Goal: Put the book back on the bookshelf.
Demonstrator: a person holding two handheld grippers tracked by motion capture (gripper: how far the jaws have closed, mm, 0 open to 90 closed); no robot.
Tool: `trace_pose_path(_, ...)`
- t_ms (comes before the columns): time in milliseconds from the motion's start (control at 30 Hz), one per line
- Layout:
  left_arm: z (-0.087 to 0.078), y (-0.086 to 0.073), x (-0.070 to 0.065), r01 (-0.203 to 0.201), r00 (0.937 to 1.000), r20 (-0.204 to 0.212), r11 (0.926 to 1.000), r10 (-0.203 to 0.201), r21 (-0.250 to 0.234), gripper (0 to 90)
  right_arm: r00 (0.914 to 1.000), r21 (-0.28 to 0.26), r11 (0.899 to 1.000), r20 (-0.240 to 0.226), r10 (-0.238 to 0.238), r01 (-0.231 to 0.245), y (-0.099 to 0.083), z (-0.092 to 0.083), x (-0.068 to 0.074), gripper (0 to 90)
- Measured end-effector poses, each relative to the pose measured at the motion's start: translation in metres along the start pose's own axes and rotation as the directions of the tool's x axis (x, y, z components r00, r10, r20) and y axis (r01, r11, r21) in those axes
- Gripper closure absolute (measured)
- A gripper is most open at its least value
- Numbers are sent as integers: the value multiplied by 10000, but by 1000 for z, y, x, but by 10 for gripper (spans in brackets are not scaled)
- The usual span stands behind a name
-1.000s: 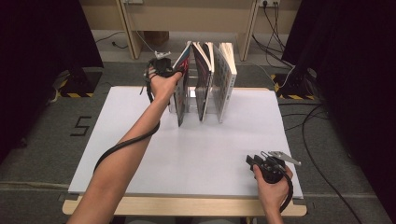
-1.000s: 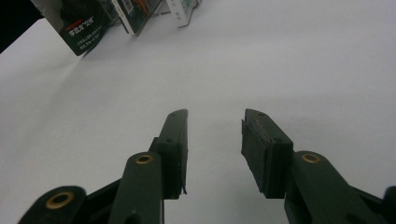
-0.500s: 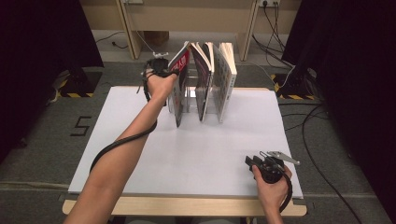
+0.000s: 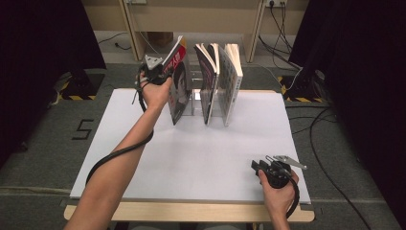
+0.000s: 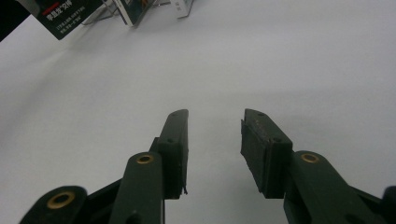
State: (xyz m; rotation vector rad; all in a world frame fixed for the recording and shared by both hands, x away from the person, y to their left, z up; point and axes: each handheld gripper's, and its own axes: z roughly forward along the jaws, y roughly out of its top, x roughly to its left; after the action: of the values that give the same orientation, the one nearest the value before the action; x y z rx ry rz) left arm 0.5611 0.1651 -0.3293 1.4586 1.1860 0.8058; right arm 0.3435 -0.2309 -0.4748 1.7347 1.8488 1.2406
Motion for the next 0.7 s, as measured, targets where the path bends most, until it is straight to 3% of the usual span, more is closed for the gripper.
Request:
trace_pose_path(67, -1, -6, 3, -100, 9994, -338, 9997, 92, -235, 865, 10000, -21, 10000, -5, 1, -1, 0, 0, 0, 615)
trace_pose_path(133, -4, -8, 6, 70, 9991, -408, 9996, -81, -278, 863, 10000, -61, 10000, 28, -50, 50, 0, 0, 0, 615)
trace_pose_path(400, -7, -11, 16, -122, 9970, -773, 9994, 98, -314, 833, 9999, -19, 9999, 44, -102, 102, 0, 1, 1, 615)
trace_pose_path(500, -7, -10, 17, -75, 9975, -706, 9995, 54, -298, 814, 10000, -72, 10000, 45, -53, 53, 0, 0, 0, 615)
trace_pose_path(700, -7, -9, 17, 694, 9973, -233, 9975, -696, -101, 738, 10000, -92, 10000, 76, 13, -12, 0, -1, -1, 614)
